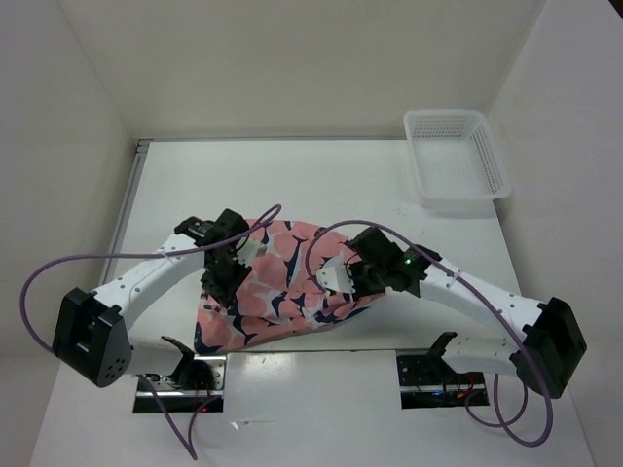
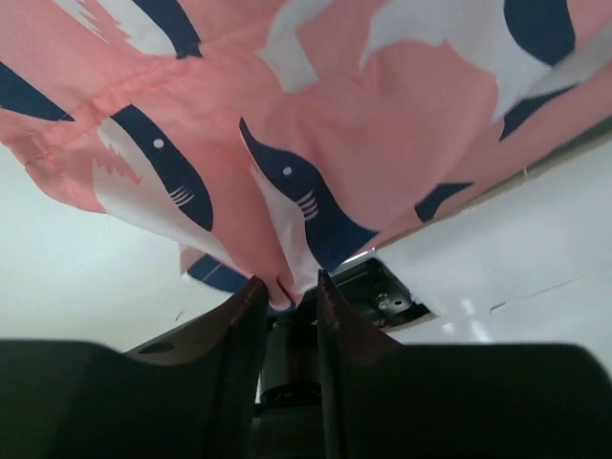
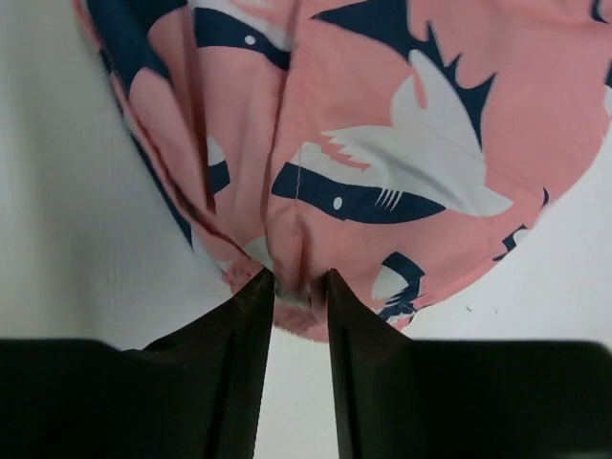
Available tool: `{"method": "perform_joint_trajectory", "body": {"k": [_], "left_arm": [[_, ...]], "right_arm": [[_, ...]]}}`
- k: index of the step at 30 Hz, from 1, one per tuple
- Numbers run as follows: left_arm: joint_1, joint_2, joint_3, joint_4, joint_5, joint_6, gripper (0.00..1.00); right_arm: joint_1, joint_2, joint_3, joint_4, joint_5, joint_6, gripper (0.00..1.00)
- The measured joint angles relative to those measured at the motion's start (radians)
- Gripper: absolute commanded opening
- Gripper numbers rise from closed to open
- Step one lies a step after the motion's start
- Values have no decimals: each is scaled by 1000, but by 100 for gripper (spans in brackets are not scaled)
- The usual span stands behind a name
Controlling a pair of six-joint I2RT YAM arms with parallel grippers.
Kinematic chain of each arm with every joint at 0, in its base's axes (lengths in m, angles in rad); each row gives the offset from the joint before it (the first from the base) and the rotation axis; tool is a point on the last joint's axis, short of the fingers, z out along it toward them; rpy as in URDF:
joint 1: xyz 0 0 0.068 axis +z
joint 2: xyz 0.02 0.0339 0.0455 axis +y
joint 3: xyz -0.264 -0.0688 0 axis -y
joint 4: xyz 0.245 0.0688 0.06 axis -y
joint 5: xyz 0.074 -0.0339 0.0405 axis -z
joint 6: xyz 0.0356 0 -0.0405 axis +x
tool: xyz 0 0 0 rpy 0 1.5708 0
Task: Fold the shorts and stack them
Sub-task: Fold the shorts
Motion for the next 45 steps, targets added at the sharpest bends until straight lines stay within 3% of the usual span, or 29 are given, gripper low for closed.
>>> {"method": "perform_joint_trajectory", "body": {"k": [2, 6, 9, 11, 14, 18, 25, 33, 37, 38, 41, 42, 43, 45], "left_arm": [[-11, -11, 0, -18, 3, -1, 40], [-21, -27, 4, -55, 12, 1, 55], [-22, -40, 24, -73, -10, -2, 56], [-22, -62, 56, -62, -28, -2, 66], [-16, -115, 134, 21, -72, 0, 84], [48, -111, 207, 180, -145, 0, 84], [305, 220, 208, 302, -210, -2, 91], [327, 259, 121, 293, -174, -2, 93], [323, 314, 118, 300, -90, -3, 79], [319, 339, 118, 304, -77, -3, 70], [304, 425, 118, 313, -46, -2, 55], [300, 446, 118, 312, -33, -3, 37], [295, 460, 121, 305, -35, 1, 29], [286, 468, 126, 304, -29, 1, 10]], "right_arm": [[12, -2, -13, -24, 17, -36, 37], [17, -46, -59, -70, 63, -107, 80], [17, -116, -73, -75, 99, -146, 85], [8, -152, -66, -58, 101, -138, 94], [-21, -162, -21, -14, 89, -68, 95], [-43, -88, 87, 61, 68, 122, 95], [-135, 349, 301, 129, 37, 500, 95], [-275, 528, 307, 122, 14, 690, 97], [-298, 610, 322, 123, -8, 723, 82], [-298, 627, 326, 124, -16, 729, 78], [-298, 665, 348, 124, -32, 748, 55], [-299, 669, 356, 126, -40, 758, 49], [-299, 671, 361, 130, -44, 766, 36], [-302, 673, 369, 134, -47, 784, 22]]}}
